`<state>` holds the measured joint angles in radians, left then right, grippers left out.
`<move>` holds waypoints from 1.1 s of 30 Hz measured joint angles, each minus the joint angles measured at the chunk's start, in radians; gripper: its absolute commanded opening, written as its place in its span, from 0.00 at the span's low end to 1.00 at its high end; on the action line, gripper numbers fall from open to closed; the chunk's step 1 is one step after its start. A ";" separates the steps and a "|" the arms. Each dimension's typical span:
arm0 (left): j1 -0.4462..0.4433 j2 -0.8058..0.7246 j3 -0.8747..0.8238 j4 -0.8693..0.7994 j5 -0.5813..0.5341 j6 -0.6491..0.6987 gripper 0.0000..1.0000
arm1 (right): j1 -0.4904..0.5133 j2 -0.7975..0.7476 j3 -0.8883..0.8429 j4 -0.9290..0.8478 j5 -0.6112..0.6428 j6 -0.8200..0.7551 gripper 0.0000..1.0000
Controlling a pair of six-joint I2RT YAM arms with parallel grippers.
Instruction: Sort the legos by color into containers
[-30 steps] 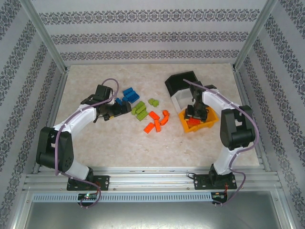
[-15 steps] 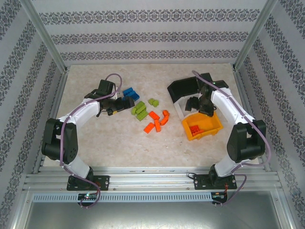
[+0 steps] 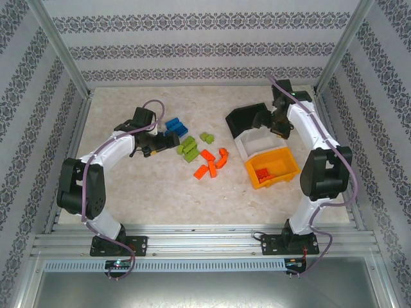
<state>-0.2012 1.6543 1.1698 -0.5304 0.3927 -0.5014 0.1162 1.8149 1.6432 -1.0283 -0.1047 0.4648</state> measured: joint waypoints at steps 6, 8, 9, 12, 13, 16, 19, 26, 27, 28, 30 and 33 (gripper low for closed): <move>0.046 0.139 0.168 -0.106 -0.088 -0.011 0.85 | 0.126 0.024 0.024 0.000 -0.044 0.001 0.85; 0.053 0.188 0.215 -0.135 -0.109 -0.019 0.83 | 0.153 0.025 0.024 -0.001 -0.061 0.002 0.85; 0.055 0.212 0.236 -0.148 -0.119 -0.026 0.81 | 0.163 0.025 0.024 0.000 -0.070 0.002 0.84; 0.058 0.269 0.288 -0.184 -0.138 -0.047 0.79 | 0.176 0.022 0.019 0.001 -0.089 0.005 0.84; 0.058 0.284 0.302 -0.192 -0.141 -0.054 0.79 | 0.177 0.018 0.012 0.004 -0.093 0.006 0.84; 0.064 0.336 0.350 -0.209 -0.151 -0.083 0.73 | 0.188 -0.021 -0.037 0.008 -0.108 0.013 0.83; 0.075 0.375 0.378 -0.214 -0.152 -0.110 0.70 | 0.194 -0.068 -0.081 0.008 -0.122 0.019 0.83; 0.093 0.462 0.461 -0.219 -0.140 -0.141 0.68 | 0.196 -0.144 -0.165 0.012 -0.127 0.031 0.83; 0.093 0.472 0.472 -0.219 -0.140 -0.143 0.68 | 0.196 -0.150 -0.180 0.015 -0.129 0.034 0.83; 0.093 0.483 0.482 -0.222 -0.137 -0.144 0.69 | 0.196 -0.156 -0.193 0.018 -0.131 0.035 0.83; 0.093 0.502 0.514 -0.225 -0.136 -0.147 0.69 | 0.196 -0.169 -0.221 0.024 -0.134 0.039 0.83; 0.093 0.532 0.556 -0.232 -0.135 -0.151 0.68 | 0.196 -0.184 -0.256 0.031 -0.137 0.046 0.83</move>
<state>-0.1081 2.1864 1.7260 -0.7624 0.2577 -0.6521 0.3126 1.6306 1.3876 -0.9970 -0.2420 0.5106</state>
